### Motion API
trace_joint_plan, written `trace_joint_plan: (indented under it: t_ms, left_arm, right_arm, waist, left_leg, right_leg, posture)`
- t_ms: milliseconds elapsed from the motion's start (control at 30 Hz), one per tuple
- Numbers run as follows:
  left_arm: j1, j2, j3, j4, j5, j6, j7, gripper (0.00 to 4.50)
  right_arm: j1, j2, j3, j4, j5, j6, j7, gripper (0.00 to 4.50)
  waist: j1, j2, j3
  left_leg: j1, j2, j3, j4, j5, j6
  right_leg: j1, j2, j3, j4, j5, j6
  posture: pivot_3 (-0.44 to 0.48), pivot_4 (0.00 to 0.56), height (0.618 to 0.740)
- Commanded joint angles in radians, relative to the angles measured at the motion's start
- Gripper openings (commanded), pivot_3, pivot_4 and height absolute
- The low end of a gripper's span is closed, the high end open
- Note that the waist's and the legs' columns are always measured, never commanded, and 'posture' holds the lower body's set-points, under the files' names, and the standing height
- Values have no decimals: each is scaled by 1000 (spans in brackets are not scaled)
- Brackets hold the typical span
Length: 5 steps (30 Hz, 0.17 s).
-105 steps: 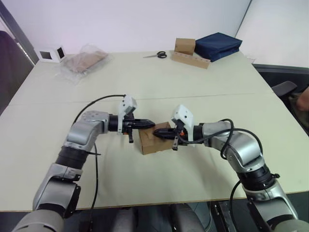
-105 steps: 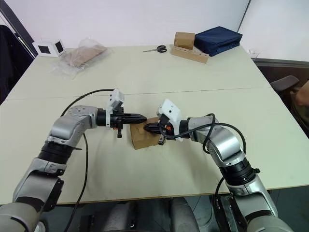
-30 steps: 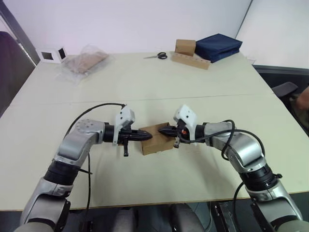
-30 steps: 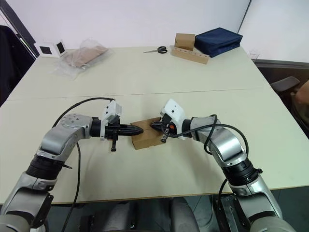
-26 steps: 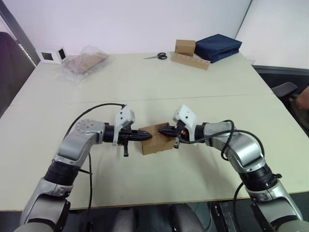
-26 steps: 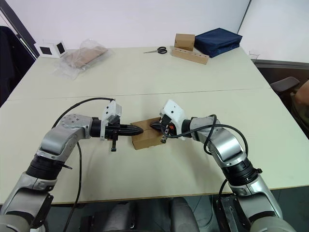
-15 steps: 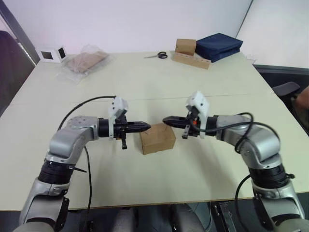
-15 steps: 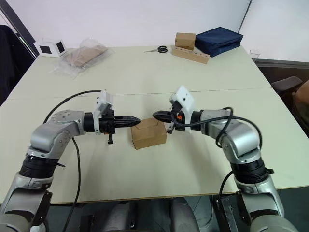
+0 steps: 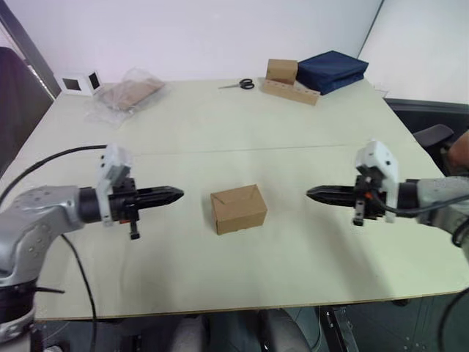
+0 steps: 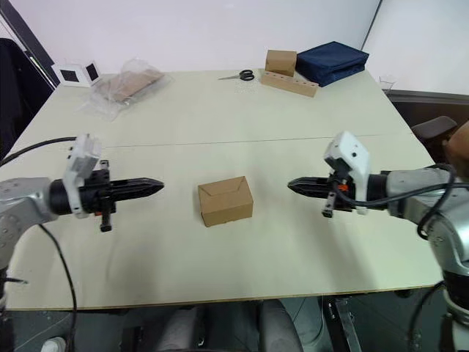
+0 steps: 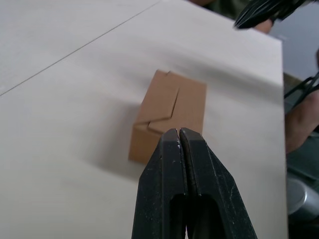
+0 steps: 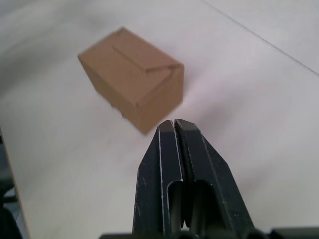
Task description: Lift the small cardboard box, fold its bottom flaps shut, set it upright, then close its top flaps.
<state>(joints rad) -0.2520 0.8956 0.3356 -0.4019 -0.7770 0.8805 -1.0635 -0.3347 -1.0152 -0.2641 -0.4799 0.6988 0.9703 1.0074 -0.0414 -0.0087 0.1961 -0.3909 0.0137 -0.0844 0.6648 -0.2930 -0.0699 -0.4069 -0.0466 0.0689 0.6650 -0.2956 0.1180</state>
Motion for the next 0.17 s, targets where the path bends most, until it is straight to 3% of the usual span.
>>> trace_joint_plan:
  t_ms: [33,167]
  left_arm:
    - [106,101,141,-42,1,-47,-85,13]
    - [197,144,221,-43,-5,-67,-117,13]
  right_arm:
    - [42,-103,-104,-25,38,-37,106,0]
    - [62,-153,-122,2,41,-72,154,0]
  waist:
    - [-2,1,1]
    - [-1,1,1]
  left_leg:
    - [0,0,0,0,0,0]
    - [0,1,1,-1,0,1]
  right_leg:
    - [0,0,0,0,0,0]
    - [0,0,0,-1,0,0]
  posture:
    - [0,150,740]
    - [0,150,740]
